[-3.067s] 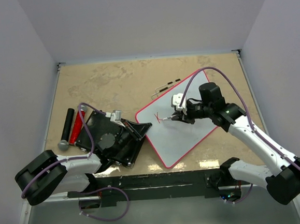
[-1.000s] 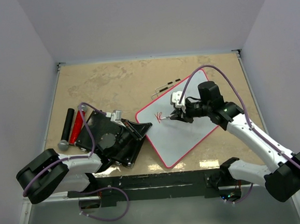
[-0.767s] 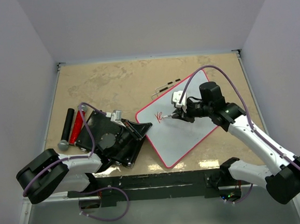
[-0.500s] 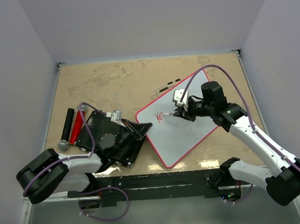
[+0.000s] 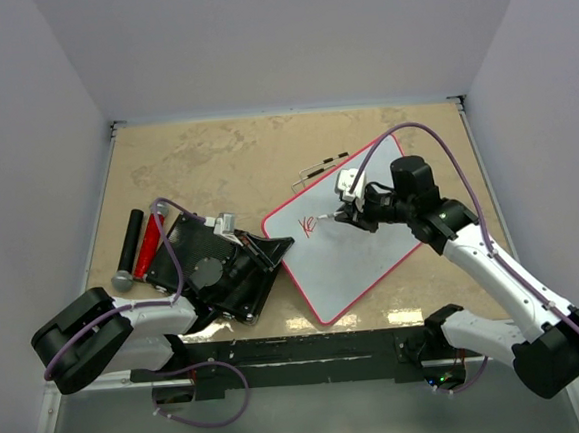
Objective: Write a sentence on the whiteboard
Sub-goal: Pick up the sentence from the whiteboard.
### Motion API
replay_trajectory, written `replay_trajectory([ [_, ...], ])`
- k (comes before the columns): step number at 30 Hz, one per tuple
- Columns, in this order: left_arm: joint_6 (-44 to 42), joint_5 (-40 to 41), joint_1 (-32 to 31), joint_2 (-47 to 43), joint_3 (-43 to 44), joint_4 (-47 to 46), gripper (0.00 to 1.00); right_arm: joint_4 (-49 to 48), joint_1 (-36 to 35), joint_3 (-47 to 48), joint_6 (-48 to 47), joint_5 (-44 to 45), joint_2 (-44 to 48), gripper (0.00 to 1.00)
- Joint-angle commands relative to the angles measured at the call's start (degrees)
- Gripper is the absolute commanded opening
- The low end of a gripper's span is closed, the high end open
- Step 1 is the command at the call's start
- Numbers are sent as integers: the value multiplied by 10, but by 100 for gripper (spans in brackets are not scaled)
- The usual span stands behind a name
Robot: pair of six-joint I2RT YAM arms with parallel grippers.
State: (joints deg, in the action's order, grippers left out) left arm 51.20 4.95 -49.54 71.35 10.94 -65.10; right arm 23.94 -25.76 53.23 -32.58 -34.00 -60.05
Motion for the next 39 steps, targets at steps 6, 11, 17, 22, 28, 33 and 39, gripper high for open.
replay_trajectory([
  [6,-44,-8,-2,-2,15,-45,0,-20,4,-1,10,16,-2,0],
  [11,-44,-8,-2,-2,15,-45,0,-27,11,-3,19,37,2,0],
  [17,-44,-8,-2,-2,15,-46,0,-34,13,-1,24,40,0,0],
  [22,-44,-8,-2,-2,14,-48,0,-39,13,6,27,32,-11,0],
  [28,-44,-8,-2,-1,14,-49,0,-43,13,9,30,17,-21,0],
  [33,-44,-10,-2,3,14,-51,0,-41,13,9,25,-5,-24,0],
  [39,-44,-11,-2,5,16,-52,0,-35,13,9,20,-23,-26,0],
])
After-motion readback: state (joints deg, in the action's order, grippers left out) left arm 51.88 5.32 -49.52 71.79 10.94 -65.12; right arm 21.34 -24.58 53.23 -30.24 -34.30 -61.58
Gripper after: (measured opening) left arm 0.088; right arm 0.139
